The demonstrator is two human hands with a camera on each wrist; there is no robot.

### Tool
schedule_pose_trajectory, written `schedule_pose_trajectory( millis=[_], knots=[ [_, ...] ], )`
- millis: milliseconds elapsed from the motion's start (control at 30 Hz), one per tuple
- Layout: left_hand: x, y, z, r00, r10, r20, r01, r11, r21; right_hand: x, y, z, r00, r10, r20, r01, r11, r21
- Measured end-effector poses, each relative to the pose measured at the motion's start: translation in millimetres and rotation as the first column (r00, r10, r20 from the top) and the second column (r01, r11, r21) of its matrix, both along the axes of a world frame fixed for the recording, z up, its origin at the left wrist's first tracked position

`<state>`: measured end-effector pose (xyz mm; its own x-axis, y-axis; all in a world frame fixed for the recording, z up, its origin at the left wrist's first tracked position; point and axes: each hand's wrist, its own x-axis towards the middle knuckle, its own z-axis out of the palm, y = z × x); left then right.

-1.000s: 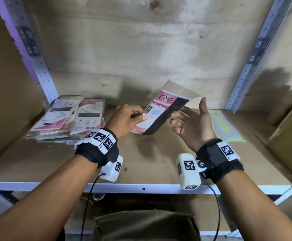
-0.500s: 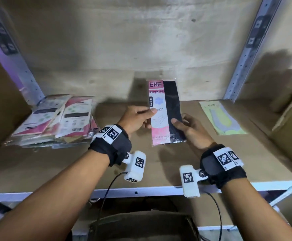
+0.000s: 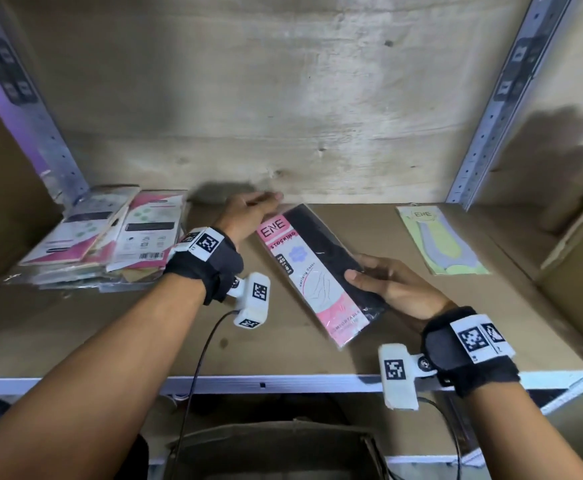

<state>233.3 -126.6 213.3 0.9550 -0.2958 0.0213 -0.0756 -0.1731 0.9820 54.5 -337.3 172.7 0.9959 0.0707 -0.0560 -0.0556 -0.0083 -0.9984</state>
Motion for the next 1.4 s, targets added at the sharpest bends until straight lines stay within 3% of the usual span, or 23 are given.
schedule_pose_trajectory(
  millis=[133,233,400,567,700,767,933,1067,1200,1267,1333,1400],
  knots=[
    [2,9,2,0.989,-0.035,0.140,0.015,0.990,0.141,-7,-9,2,0.997,-0.076,0.006,0.076,0.997,-0.025],
    [-5,11,6,0.986,-0.036,0.164,0.004,0.981,0.193,-10,-16,0,0.983,-0.183,0.024,0.185,0.980,-0.071],
    [-21,17,5,0.954,-0.059,0.293,-0.021,0.964,0.264,-18,-17,-6,0.983,-0.186,0.011,0.186,0.982,-0.046],
    [-28,25,12,0.984,-0.099,0.146,0.078,0.986,0.147,-22,-16,-4,0.984,-0.154,0.088,0.157,0.987,-0.033],
    [-43,28,17,0.982,-0.133,-0.134,0.115,0.984,-0.136,-20,-15,-3,0.976,-0.180,0.124,0.185,0.982,-0.024],
    [-48,29,20,0.958,-0.162,-0.235,0.113,0.971,-0.209,-19,-14,-4,0.975,-0.182,0.131,0.184,0.983,-0.009],
    [-54,30,25,0.941,-0.282,-0.189,0.241,0.947,-0.214,-12,-9,-2,0.972,-0.185,0.143,0.185,0.983,0.016],
    [-53,29,25,0.962,-0.230,-0.150,0.203,0.963,-0.179,-6,-9,-1,0.966,-0.224,0.132,0.223,0.974,0.027],
    [-53,30,17,0.937,-0.120,-0.329,-0.001,0.938,-0.347,-3,-9,-1,0.959,-0.260,0.118,0.255,0.966,0.051],
    [-54,30,17,0.929,-0.124,-0.350,0.008,0.949,-0.315,-2,-8,-1,0.960,-0.256,0.113,0.254,0.967,0.032],
    [-51,33,19,0.916,-0.204,-0.345,0.108,0.955,-0.277,-2,-7,-1,0.959,-0.263,0.109,0.260,0.965,0.034],
    [-46,36,18,0.879,-0.228,-0.418,0.067,0.928,-0.366,-2,-8,0,0.956,-0.273,0.106,0.268,0.962,0.053]
  ],
)
